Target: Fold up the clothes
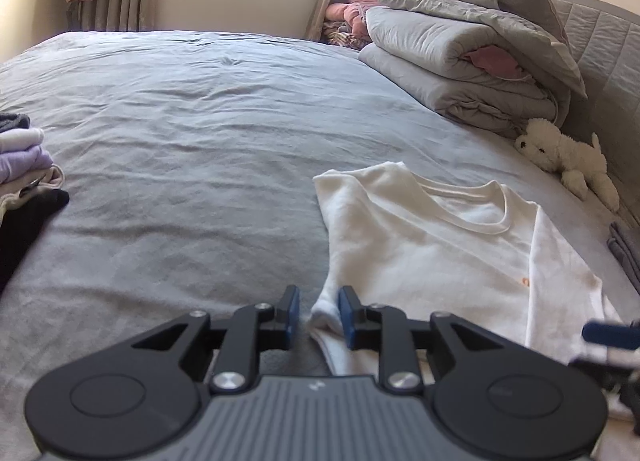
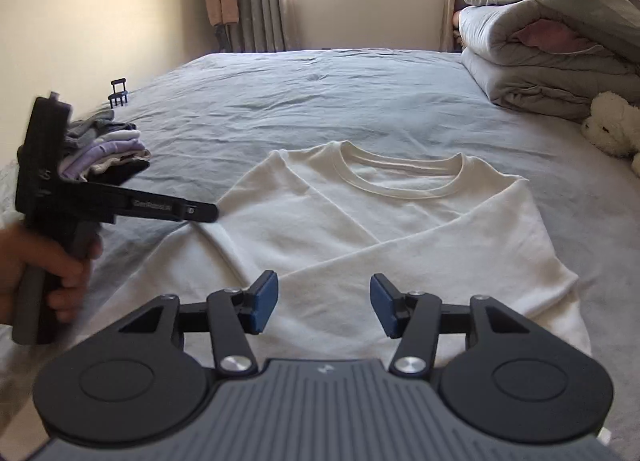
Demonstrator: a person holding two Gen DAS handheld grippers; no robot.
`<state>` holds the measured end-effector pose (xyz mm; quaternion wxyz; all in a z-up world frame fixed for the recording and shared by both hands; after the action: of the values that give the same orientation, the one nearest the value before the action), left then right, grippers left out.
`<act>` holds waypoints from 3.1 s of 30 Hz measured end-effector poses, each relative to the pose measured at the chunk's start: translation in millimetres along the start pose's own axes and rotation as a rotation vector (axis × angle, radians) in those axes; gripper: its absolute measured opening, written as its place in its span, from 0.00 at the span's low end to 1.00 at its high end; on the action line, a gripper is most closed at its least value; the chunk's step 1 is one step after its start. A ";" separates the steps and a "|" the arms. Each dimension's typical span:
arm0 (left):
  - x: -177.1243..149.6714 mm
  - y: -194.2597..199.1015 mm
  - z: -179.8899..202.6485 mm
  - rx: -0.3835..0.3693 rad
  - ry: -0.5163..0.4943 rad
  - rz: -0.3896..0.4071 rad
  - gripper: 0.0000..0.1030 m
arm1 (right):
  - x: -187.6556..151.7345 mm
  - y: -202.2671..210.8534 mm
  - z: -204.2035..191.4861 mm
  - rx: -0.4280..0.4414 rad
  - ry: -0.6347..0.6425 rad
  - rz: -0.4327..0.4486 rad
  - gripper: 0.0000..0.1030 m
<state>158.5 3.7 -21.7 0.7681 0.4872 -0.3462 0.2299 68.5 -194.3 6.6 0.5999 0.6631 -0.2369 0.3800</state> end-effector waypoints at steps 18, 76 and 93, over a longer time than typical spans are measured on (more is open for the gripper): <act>-17.8 58.8 71.4 -0.195 -0.102 -0.037 0.43 | -2.9 -8.0 47.9 -0.129 -0.110 -0.135 0.64; -44.7 31.0 77.5 -0.099 -0.163 -0.171 0.49 | -16.1 -7.1 28.3 -0.159 0.010 -0.147 0.64; -47.4 33.2 77.8 -0.082 -0.176 -0.160 0.49 | -35.9 15.6 45.9 -0.151 -0.056 -0.170 0.66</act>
<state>80.6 -53.8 -15.7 0.7700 0.4995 -0.3813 0.1100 45.1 -246.8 -11.7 0.6714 0.6441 -0.2245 0.2898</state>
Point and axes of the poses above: each gripper's, at about its wrist camera, not at the fingertips, and y roughly against the way its jaws point, z to its right, x to its top, the point moved 6 cm from there along -y, roughly the way its jaws point, and after that the axes turned 8 degrees about -x, right-handed, at the moved point
